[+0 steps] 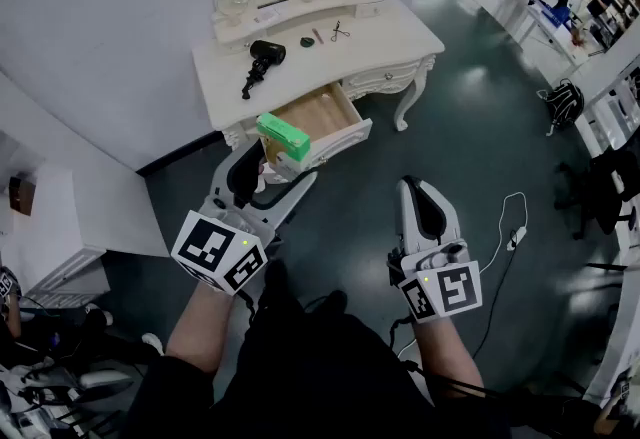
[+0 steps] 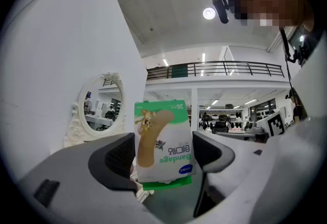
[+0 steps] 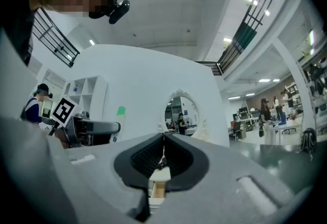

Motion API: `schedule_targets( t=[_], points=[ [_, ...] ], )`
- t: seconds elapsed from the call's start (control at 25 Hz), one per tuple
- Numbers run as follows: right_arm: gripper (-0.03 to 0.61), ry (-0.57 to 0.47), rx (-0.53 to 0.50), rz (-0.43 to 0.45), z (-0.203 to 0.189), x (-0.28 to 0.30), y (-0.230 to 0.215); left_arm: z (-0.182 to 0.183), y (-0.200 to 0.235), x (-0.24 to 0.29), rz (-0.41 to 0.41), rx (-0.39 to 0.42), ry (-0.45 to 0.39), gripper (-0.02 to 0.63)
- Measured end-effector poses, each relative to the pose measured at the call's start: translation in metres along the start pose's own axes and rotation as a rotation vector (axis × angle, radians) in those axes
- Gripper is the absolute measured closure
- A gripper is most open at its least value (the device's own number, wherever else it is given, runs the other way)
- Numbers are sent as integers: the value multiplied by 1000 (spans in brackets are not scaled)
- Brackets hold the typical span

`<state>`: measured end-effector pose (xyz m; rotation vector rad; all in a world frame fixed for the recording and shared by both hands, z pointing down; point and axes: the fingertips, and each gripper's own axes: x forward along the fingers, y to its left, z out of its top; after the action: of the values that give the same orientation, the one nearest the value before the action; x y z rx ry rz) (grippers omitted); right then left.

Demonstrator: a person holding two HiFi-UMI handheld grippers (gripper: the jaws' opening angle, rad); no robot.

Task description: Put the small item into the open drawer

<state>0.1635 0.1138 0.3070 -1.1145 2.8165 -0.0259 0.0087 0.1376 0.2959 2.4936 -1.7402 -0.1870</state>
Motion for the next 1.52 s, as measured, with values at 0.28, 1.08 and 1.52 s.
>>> schedule_targets(
  t=[0.28,1.08,1.52],
  points=[
    [574,8,7,-60,-5,-4,47,-8,25,-57,-14,-24,14,267],
    [440,-8,-2,-230,-13,70,129,-4,155,-95,-153,-38,44,267],
    [443,-4,50,-177,-38,131,66,-29,179,-11,-117,-26,100,267]
  ],
)
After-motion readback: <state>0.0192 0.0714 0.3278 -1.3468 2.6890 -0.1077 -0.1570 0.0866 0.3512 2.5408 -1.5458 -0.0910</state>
